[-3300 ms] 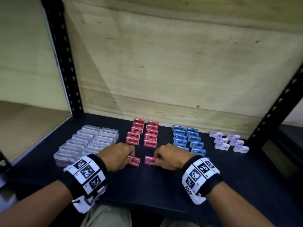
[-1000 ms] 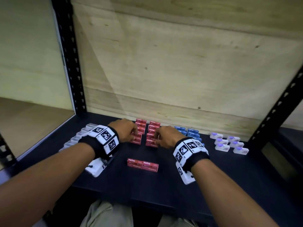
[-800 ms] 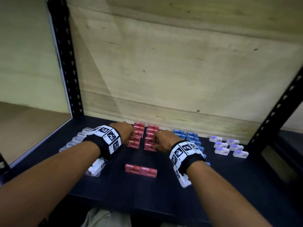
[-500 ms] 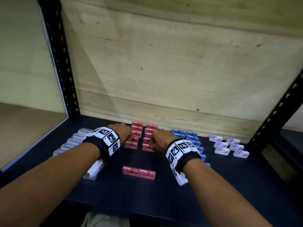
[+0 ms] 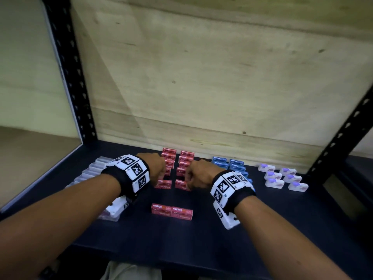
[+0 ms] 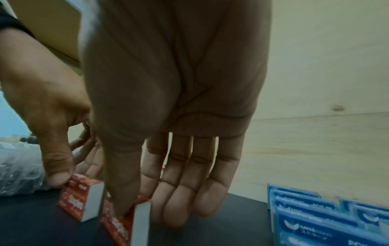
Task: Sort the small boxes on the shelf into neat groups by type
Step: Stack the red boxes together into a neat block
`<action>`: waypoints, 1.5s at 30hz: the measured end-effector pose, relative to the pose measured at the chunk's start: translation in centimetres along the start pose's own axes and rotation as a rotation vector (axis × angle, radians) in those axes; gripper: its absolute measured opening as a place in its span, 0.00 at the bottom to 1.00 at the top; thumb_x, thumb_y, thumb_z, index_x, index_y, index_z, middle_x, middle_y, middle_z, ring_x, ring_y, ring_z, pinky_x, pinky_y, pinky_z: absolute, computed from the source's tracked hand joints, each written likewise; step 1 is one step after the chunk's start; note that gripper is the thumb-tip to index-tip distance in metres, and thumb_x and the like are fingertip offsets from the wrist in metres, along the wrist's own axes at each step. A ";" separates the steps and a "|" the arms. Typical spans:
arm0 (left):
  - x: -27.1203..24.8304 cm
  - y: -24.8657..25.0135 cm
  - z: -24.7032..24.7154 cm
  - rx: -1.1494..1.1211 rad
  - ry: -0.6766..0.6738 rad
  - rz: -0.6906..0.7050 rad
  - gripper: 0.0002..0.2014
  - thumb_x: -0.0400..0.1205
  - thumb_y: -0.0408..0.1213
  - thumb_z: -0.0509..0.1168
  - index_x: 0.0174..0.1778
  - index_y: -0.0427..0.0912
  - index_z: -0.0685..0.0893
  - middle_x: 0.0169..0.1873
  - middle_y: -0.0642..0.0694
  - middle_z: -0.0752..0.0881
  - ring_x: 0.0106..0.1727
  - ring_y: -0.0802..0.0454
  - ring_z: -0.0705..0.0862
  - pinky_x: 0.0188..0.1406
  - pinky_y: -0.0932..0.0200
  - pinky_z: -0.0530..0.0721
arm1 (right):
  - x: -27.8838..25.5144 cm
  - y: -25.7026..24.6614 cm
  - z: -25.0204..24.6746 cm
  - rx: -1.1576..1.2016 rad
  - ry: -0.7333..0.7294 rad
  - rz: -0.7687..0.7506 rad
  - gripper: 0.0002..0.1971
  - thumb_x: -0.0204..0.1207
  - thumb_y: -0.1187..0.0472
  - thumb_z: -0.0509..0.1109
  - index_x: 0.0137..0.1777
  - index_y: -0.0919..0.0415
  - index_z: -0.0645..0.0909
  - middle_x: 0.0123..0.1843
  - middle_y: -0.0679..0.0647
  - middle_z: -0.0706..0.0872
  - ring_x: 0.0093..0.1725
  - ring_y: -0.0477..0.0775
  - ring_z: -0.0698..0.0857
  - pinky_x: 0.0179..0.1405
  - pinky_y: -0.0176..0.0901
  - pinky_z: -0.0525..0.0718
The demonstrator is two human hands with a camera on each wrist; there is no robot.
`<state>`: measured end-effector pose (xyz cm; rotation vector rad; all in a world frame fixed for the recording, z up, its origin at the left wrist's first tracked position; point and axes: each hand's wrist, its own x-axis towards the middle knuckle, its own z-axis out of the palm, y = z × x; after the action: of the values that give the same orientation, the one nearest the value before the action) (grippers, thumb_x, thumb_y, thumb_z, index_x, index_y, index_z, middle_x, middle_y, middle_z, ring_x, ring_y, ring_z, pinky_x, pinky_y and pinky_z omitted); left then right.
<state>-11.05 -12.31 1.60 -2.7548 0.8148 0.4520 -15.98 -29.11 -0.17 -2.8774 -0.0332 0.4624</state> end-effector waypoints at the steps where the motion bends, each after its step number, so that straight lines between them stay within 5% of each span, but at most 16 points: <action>1: -0.2 0.1 0.0 0.000 -0.014 0.010 0.14 0.74 0.43 0.77 0.55 0.53 0.88 0.56 0.52 0.86 0.55 0.50 0.85 0.45 0.57 0.80 | -0.1 0.0 0.0 0.002 -0.024 -0.011 0.03 0.72 0.59 0.79 0.45 0.53 0.91 0.51 0.49 0.91 0.53 0.51 0.88 0.60 0.52 0.86; 8: -1.4 0.2 0.2 -0.036 -0.112 0.082 0.15 0.75 0.41 0.77 0.58 0.47 0.88 0.57 0.50 0.87 0.52 0.54 0.82 0.44 0.62 0.78 | -1.7 0.2 -0.2 -0.011 -0.124 -0.053 0.04 0.73 0.61 0.78 0.46 0.53 0.92 0.48 0.43 0.92 0.52 0.43 0.87 0.63 0.46 0.84; 13: -2.3 0.4 0.1 -0.035 -0.159 0.097 0.16 0.75 0.39 0.77 0.59 0.45 0.88 0.57 0.50 0.87 0.43 0.58 0.79 0.29 0.70 0.73 | -2.8 0.3 0.0 -0.015 -0.188 -0.061 0.06 0.73 0.62 0.78 0.47 0.52 0.92 0.48 0.42 0.93 0.54 0.43 0.88 0.67 0.47 0.83; 18: -3.1 0.4 0.4 -0.066 -0.199 0.101 0.15 0.76 0.38 0.77 0.59 0.45 0.88 0.45 0.54 0.85 0.33 0.65 0.76 0.28 0.72 0.73 | -3.7 0.2 0.3 -0.040 -0.210 -0.086 0.05 0.73 0.59 0.78 0.48 0.51 0.91 0.48 0.43 0.93 0.53 0.43 0.88 0.65 0.48 0.84; 27: -4.3 0.5 0.7 -0.053 -0.219 0.125 0.16 0.75 0.36 0.77 0.59 0.46 0.88 0.47 0.56 0.86 0.37 0.65 0.77 0.31 0.72 0.73 | -4.5 -0.2 0.5 -0.028 -0.294 -0.081 0.07 0.75 0.60 0.77 0.53 0.54 0.89 0.50 0.51 0.93 0.52 0.52 0.91 0.62 0.53 0.87; 32: -5.2 0.7 0.7 -0.075 -0.271 0.172 0.27 0.73 0.34 0.78 0.68 0.48 0.80 0.62 0.50 0.84 0.50 0.57 0.80 0.25 0.72 0.72 | -4.7 -0.5 0.3 0.010 -0.367 -0.050 0.22 0.73 0.65 0.77 0.67 0.56 0.81 0.59 0.64 0.89 0.51 0.60 0.88 0.61 0.57 0.86; 35: -5.4 1.0 0.9 -0.102 -0.263 0.178 0.29 0.72 0.39 0.79 0.69 0.50 0.79 0.62 0.52 0.82 0.53 0.57 0.79 0.31 0.69 0.76 | -5.0 -0.8 0.5 0.014 -0.382 -0.034 0.30 0.70 0.60 0.81 0.71 0.54 0.76 0.63 0.63 0.86 0.54 0.60 0.87 0.59 0.55 0.87; 39: -5.2 1.2 1.6 -0.142 -0.230 0.168 0.27 0.71 0.45 0.80 0.65 0.51 0.81 0.57 0.54 0.83 0.57 0.54 0.82 0.61 0.54 0.82 | -5.3 -1.5 1.0 0.010 -0.362 -0.036 0.30 0.68 0.54 0.83 0.69 0.54 0.77 0.61 0.62 0.87 0.46 0.54 0.85 0.55 0.52 0.88; 45: -5.0 1.7 1.9 -0.125 -0.195 0.171 0.24 0.73 0.46 0.78 0.64 0.51 0.81 0.51 0.56 0.80 0.54 0.55 0.81 0.62 0.53 0.82 | -5.4 -2.3 1.5 -0.076 -0.309 -0.068 0.24 0.70 0.52 0.81 0.64 0.54 0.80 0.56 0.58 0.90 0.48 0.57 0.89 0.53 0.50 0.87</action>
<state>-16.40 -10.65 1.45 -2.7058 1.0068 0.8164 -21.54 -26.88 0.59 -2.8370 -0.2031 0.9042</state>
